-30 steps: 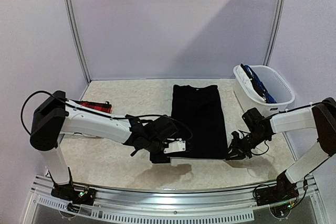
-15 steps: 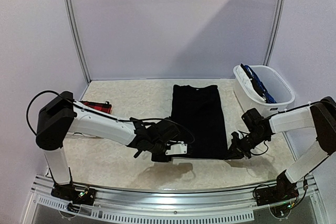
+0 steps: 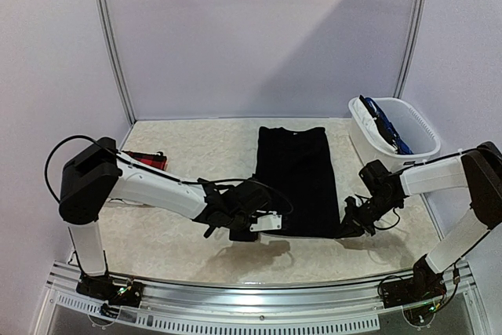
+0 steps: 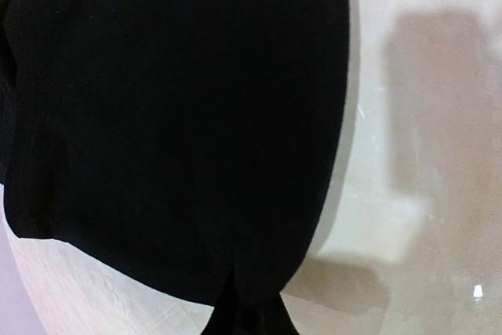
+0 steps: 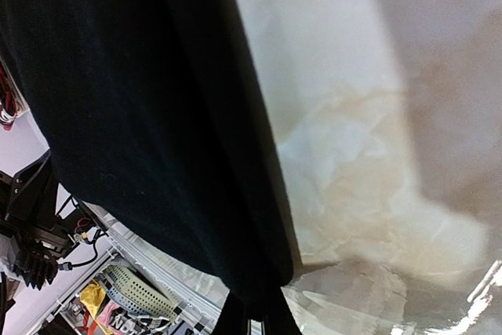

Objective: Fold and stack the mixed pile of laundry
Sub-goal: Pick up the 2/3-rectangle-folded T-shirt from the center of the board, then fold the 2/3-rectangle-folded T-shirt at the center of the board.

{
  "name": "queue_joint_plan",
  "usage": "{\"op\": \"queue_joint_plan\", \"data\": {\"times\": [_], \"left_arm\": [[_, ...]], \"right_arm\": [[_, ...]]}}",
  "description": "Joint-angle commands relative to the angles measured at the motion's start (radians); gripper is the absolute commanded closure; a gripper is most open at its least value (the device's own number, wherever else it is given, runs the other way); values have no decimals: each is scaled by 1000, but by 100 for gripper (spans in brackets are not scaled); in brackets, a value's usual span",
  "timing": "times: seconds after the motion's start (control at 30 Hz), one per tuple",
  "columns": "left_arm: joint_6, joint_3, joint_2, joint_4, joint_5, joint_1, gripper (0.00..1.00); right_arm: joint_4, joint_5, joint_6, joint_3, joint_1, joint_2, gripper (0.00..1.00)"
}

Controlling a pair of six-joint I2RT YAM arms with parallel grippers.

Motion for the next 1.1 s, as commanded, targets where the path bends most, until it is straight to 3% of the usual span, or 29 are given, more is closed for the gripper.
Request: {"op": "queue_joint_plan", "data": {"times": [0.0,1.07], "left_arm": [[-33,2,1,-60,20,-1,100],[-381,80,-253,-354,-69,-240,100]], "right_arm": [[-82,74,-32,27,-5,8,100],[-509,44,-141,109,-5,-378,100]]}}
